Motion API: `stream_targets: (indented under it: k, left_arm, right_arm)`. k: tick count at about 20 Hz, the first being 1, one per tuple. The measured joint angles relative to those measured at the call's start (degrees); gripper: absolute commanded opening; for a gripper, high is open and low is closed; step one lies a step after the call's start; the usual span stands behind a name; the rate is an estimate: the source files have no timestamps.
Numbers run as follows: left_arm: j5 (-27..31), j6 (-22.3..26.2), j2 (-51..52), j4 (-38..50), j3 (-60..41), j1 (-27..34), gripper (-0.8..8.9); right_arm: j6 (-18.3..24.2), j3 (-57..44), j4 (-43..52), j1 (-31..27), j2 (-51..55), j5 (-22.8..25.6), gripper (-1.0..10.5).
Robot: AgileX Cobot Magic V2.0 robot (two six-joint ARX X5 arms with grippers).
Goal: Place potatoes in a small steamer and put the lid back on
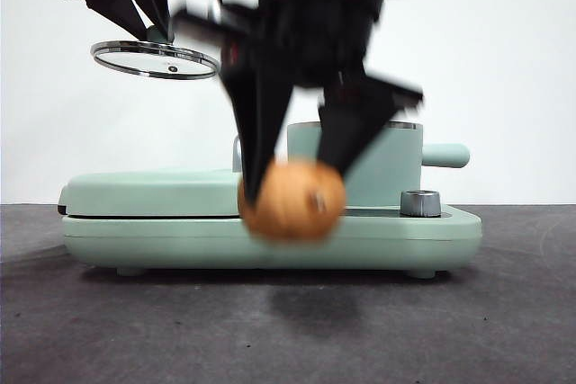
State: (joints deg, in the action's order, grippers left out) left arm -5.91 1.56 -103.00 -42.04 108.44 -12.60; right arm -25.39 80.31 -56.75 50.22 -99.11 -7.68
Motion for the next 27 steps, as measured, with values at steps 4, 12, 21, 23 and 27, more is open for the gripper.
stream_targets:
  k: [4, 12, 21, 23, 27]
  left_arm:
    - [0.0, 0.37, 0.0, -0.02, 0.0, 0.09, 0.48]
    - [0.0, 0.37, 0.0, -0.02, 0.0, 0.04, 0.48]
    - [0.0, 0.37, 0.0, -0.04, 0.0, -0.04, 0.48]
    - [-0.02, 0.37, 0.0, -0.04, 0.0, -0.04, 0.48]
    - [0.0, 0.37, 0.0, -0.07, 0.0, -0.17, 0.48]
  right_arm:
    - [4.17, 13.79, -4.98, -6.6, -0.04, 0.02, 0.4]
    - [10.62, 34.73, -11.82, -21.2, -10.69, 1.6, 0.4]
    - [13.18, 38.69, -8.57, -25.16, -20.87, 1.68, 0.4]
    - [13.4, 38.69, -8.48, -25.2, -22.47, 1.75, 0.4]
    - [13.64, 38.69, -8.35, -25.2, -22.75, 1.75, 3.1]
